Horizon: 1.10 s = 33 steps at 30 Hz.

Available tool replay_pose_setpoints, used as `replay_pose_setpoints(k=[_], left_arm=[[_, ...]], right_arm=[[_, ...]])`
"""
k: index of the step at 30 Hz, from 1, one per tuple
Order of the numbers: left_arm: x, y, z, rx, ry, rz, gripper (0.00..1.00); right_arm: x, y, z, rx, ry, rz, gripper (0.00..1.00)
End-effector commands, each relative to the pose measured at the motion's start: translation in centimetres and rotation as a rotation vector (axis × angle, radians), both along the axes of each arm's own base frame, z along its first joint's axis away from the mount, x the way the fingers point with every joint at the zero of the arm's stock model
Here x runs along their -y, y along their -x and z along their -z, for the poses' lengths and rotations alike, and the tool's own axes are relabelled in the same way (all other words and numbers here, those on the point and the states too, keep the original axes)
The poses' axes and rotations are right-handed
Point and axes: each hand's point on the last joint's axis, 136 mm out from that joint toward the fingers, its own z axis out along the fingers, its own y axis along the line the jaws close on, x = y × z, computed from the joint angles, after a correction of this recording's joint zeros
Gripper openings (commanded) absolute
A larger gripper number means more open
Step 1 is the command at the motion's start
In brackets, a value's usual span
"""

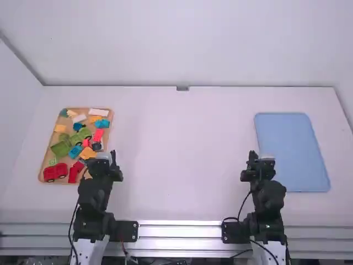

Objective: Assemble lego blocks to make yellow taxi

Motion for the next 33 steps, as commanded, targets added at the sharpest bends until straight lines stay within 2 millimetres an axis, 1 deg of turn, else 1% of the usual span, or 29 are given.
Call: replay_pose_setpoints(k=[1, 6, 7, 9, 11, 13, 14, 16, 18, 22, 24, 25, 26, 27, 28, 30, 32, 33], left_arm=[[-0.3, 0.0, -2.4, 0.032, 0.001, -0.018, 0.09], [-0.6, -0.2, -3.8, 0.014, 0.000, -0.036, 0.16], [-0.7, -0.3, -4.2, 0.003, -0.001, -0.043, 0.18], [-0.8, -0.3, -4.5, -0.003, -0.001, -0.048, 0.20], [-0.9, -0.6, -5.4, -0.016, 0.003, -0.061, 0.25], [-1.0, -0.8, -5.7, -0.022, 0.010, -0.066, 0.26], [-1.1, -1.0, -6.4, -0.029, 0.023, -0.075, 0.30], [-1.3, -1.3, -6.9, -0.036, 0.042, -0.091, 0.33], [-2.0, -1.5, -7.6, -0.058, 0.092, -0.144, 0.37], [-3.3, -1.7, -8.0, -0.105, 0.186, -0.250, 0.44], [-4.2, -1.7, -8.2, -0.143, 0.255, -0.324, 0.49], [-4.2, -1.7, -8.3, -0.145, 0.260, -0.330, 0.50], [-4.7, -1.8, -8.4, -0.164, 0.291, -0.368, 0.52], [-5.0, -1.8, -8.4, -0.174, 0.309, -0.393, 0.54], [-5.5, -1.8, -8.5, -0.191, 0.336, -0.437, 0.57], [-6.1, -1.8, -8.6, -0.205, 0.364, -0.483, 0.60], [-6.7, -2.2, -9.0, -0.227, 0.388, -0.523, 0.65], [-6.8, -2.2, -9.1, -0.229, 0.389, -0.526, 0.66]], right_arm=[[-0.8, 0.0, -3.1, 0.044, 0.021, -0.048, 0.09], [-2.3, -0.5, -5.1, 0.014, 0.066, -0.128, 0.16], [-2.9, -0.8, -5.9, 0.002, 0.083, -0.163, 0.18], [-3.3, -1.0, -6.5, -0.005, 0.092, -0.187, 0.20], [-4.7, -1.7, -8.0, -0.024, 0.116, -0.256, 0.25], [-5.2, -2.0, -8.6, -0.032, 0.125, -0.285, 0.27], [-6.1, -2.5, -9.4, -0.045, 0.142, -0.331, 0.30], [-7.1, -3.1, -10.1, -0.056, 0.164, -0.381, 0.33], [-8.8, -3.9, -10.9, -0.073, 0.201, -0.465, 0.37], [-11.5, -4.8, -11.5, -0.102, 0.240, -0.587, 0.44], [-13.8, -5.5, -12.1, -0.119, 0.264, -0.685, 0.49], [-14.0, -5.6, -12.1, -0.119, 0.266, -0.696, 0.50], [-15.3, -6.0, -12.4, -0.121, 0.278, -0.749, 0.53], [-16.2, -6.2, -12.6, -0.124, 0.282, -0.783, 0.54], [-17.8, -6.5, -12.8, -0.127, 0.285, -0.838, 0.57], [-19.6, -6.7, -13.0, -0.129, 0.290, -0.903, 0.60], [-22.6, -6.7, -13.1, -0.132, 0.302, -1.021, 0.65], [-22.9, -6.7, -13.1, -0.131, 0.305, -1.032, 0.66]])
